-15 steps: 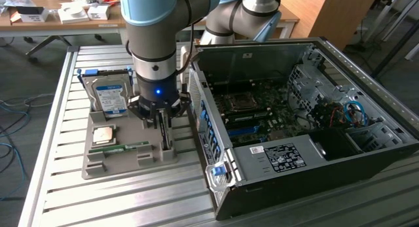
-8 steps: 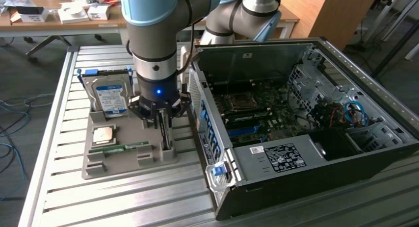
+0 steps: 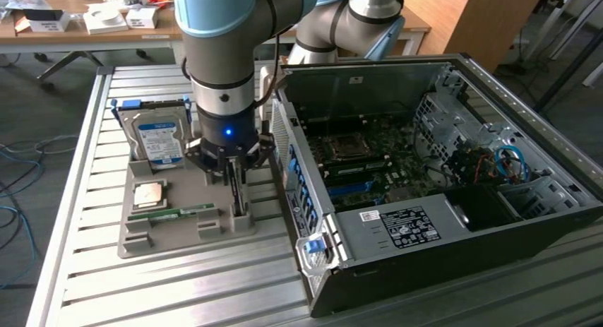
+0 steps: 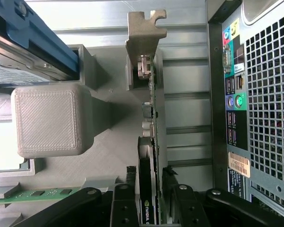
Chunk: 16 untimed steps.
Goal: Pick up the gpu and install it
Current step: 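Pick up the gpu and move the gpu toward the slot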
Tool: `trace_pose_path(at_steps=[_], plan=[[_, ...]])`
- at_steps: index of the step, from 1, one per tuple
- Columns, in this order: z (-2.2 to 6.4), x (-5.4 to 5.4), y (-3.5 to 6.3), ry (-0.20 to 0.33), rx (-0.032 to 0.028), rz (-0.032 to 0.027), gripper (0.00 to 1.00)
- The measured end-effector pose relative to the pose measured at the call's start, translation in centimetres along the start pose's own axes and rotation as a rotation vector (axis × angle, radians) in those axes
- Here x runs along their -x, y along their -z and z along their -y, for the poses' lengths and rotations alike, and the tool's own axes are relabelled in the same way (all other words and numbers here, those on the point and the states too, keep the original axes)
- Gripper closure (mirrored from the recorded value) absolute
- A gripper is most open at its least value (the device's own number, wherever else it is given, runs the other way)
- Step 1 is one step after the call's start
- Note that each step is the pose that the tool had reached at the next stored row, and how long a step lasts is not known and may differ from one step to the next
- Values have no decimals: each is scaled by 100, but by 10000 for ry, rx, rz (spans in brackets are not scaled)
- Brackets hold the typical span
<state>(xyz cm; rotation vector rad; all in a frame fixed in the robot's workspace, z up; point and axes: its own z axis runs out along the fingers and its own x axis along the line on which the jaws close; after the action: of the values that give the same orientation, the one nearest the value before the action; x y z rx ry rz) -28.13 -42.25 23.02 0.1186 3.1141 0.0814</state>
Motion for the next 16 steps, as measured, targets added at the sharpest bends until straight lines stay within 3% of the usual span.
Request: trace_pose_path(at_steps=[1,3,16], plan=[[0,0,0,0,0,0,61],[0,0,0,0,0,-1,73],[0,0,0,0,0,-1,74]])
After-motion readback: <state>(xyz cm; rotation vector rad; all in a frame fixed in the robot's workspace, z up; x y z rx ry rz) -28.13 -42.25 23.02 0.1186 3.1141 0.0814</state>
